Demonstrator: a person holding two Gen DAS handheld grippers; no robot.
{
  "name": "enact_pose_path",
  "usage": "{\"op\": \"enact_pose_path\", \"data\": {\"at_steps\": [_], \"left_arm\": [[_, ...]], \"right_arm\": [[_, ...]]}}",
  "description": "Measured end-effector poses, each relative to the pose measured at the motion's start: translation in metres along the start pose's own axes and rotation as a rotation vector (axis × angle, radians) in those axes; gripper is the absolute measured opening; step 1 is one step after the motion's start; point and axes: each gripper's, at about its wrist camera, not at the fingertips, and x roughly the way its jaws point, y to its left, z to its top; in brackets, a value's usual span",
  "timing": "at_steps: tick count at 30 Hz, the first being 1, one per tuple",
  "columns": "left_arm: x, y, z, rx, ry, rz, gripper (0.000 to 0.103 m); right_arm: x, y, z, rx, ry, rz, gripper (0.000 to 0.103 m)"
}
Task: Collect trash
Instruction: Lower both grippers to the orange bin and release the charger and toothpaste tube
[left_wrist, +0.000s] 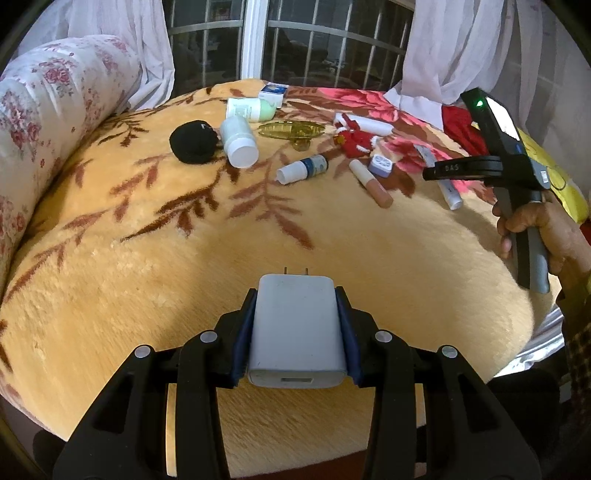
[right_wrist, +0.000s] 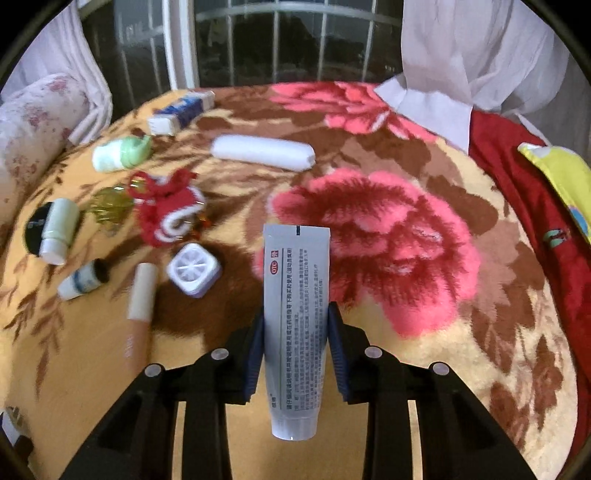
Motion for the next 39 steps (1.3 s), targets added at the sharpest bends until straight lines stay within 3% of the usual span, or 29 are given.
{"op": "enact_pose_path", "data": {"at_steps": [9, 16, 19, 23, 28, 34, 35, 37, 39], "left_arm": [[-0.024, -0.006, -0.012, 0.027, -0.003, -0.038, 0.040], [-0.056, -0.005, -0.052, 0.105, 0.074, -0.090, 0.040], [-0.061, -0.004, -0.078, 0.147, 0.141, -0.093, 0.040], [-0.054, -0.002, -0.113, 0.169, 0.277, -0.119, 0.040], [-0.035, -0.001, -0.144, 0.187, 0.410, -0.122, 0.040], [-0.018, 0.000, -0.155, 0.170, 0.505, -0.140, 0.040], [-0.016, -0.001, -0.156, 0.173, 0.520, -0.141, 0.041], [-0.014, -0.003, -0.162, 0.184, 0.546, -0.130, 0.049], [-0.012, -0.006, -0.161, 0.193, 0.545, -0.109, 0.062]], "right_arm": [[-0.080, 0.020, -0.028, -0.053, -0.140, 0.088, 0.032], [-0.155, 0.071, -0.110, -0.191, -0.169, 0.265, 0.032], [-0.168, 0.089, -0.147, -0.235, -0.131, 0.326, 0.032], [-0.163, 0.109, -0.196, -0.274, -0.017, 0.413, 0.032], [-0.128, 0.126, -0.248, -0.279, 0.166, 0.476, 0.032], [-0.095, 0.147, -0.287, -0.302, 0.313, 0.499, 0.034], [-0.089, 0.151, -0.293, -0.312, 0.330, 0.491, 0.036], [-0.082, 0.158, -0.302, -0.336, 0.368, 0.489, 0.063], [-0.080, 0.159, -0.305, -0.336, 0.361, 0.460, 0.071]]}}
